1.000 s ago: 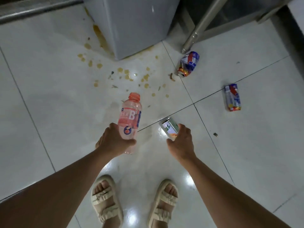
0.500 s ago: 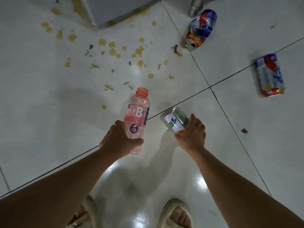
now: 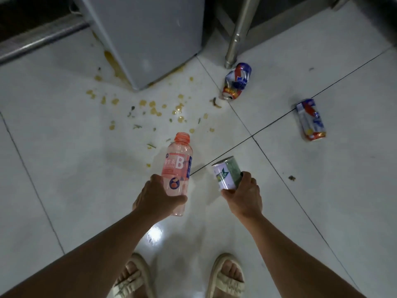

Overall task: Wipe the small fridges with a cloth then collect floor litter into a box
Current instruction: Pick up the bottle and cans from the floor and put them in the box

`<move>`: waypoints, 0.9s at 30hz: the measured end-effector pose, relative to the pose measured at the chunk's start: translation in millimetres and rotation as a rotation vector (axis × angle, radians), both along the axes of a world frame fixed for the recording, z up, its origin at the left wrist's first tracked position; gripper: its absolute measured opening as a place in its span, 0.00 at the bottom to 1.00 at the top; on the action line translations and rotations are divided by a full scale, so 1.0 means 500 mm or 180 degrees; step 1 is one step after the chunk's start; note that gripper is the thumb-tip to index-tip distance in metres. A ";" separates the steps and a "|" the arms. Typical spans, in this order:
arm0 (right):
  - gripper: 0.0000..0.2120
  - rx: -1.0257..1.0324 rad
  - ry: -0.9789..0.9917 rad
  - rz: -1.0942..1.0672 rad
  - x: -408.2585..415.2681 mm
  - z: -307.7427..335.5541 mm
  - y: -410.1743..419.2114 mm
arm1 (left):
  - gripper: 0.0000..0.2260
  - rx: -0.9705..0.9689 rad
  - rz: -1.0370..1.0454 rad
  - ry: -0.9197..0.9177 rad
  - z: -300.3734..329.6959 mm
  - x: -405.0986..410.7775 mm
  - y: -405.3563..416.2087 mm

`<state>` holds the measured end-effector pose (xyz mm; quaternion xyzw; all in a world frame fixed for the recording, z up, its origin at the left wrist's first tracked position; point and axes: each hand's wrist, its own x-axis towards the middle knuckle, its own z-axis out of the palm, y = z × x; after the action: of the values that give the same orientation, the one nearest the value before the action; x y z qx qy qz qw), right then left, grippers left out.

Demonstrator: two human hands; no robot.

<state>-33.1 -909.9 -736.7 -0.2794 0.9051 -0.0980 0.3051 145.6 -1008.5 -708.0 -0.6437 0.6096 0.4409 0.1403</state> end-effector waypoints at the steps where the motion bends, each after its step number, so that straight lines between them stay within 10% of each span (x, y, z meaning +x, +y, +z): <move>1: 0.25 -0.0052 -0.0052 -0.0049 0.001 0.049 0.005 | 0.32 -0.0006 -0.0006 0.0030 0.044 -0.009 0.002; 27: 0.22 -0.0958 0.0410 -0.2413 -0.156 1.106 0.454 | 0.31 -0.0166 -0.1680 0.1338 0.984 -0.342 0.270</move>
<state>-111.2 -682.8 -183.8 0.0268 0.9367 -0.3171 0.1458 -25.4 -873.7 -216.1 -0.3620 0.7819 0.4967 0.1044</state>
